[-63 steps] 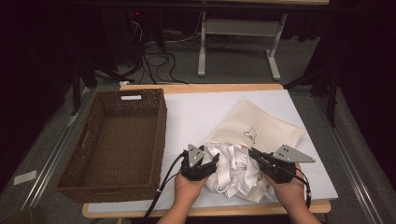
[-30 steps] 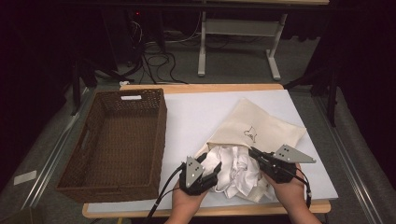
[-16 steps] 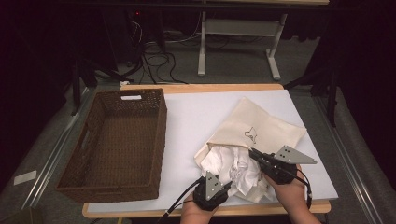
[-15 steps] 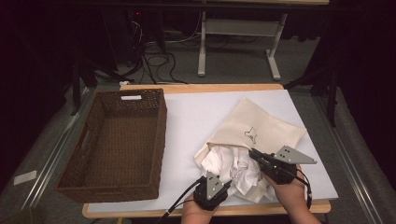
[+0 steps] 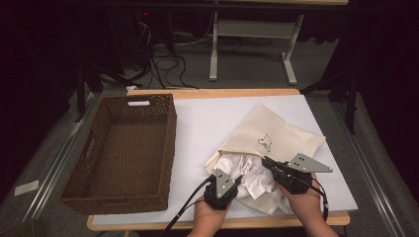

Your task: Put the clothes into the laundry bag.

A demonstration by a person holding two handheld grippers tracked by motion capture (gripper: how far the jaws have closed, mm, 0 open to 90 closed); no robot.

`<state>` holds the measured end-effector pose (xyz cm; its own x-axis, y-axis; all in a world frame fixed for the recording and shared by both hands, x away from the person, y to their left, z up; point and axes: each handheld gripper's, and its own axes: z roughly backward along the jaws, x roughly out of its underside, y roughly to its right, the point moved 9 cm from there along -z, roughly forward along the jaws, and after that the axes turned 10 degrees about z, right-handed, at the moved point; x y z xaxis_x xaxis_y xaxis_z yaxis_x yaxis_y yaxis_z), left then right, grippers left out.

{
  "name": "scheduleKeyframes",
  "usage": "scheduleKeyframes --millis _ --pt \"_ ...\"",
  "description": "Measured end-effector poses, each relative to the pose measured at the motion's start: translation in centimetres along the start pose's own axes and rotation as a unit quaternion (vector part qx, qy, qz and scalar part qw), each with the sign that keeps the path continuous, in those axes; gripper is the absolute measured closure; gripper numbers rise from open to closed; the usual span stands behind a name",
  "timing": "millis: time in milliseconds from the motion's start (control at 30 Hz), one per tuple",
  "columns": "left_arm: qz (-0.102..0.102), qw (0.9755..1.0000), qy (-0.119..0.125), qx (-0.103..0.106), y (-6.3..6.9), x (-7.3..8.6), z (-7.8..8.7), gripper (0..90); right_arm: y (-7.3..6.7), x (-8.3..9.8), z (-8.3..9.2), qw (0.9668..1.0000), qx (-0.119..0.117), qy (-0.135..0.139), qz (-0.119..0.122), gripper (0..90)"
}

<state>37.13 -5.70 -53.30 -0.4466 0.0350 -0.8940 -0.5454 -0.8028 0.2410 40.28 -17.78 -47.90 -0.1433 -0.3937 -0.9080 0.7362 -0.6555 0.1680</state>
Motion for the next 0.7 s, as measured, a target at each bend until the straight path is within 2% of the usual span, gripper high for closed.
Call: scheduleKeyframes --millis 167,300,367,700 --pt "0.008 1.0000 0.004 -0.002 0.4 -1.0 -1.3 83.1 0.2 -0.2 0.1 1.0000 -0.001 0.005 -0.005 87.7" --pt "0.006 0.9999 0.007 -0.007 0.5 -1.7 -2.2 83.2 0.1 -0.5 0.1 1.0000 -0.002 0.009 -0.003 87.7" --pt "0.003 0.9999 0.006 -0.012 0.4 -2.3 -3.2 83.2 0.0 -0.6 0.1 0.9999 -0.003 0.010 -0.003 87.7" --pt "0.009 0.9998 0.011 -0.014 0.6 -3.0 -6.7 83.1 0.5 -1.0 0.5 0.9997 0.000 0.022 -0.010 87.7"
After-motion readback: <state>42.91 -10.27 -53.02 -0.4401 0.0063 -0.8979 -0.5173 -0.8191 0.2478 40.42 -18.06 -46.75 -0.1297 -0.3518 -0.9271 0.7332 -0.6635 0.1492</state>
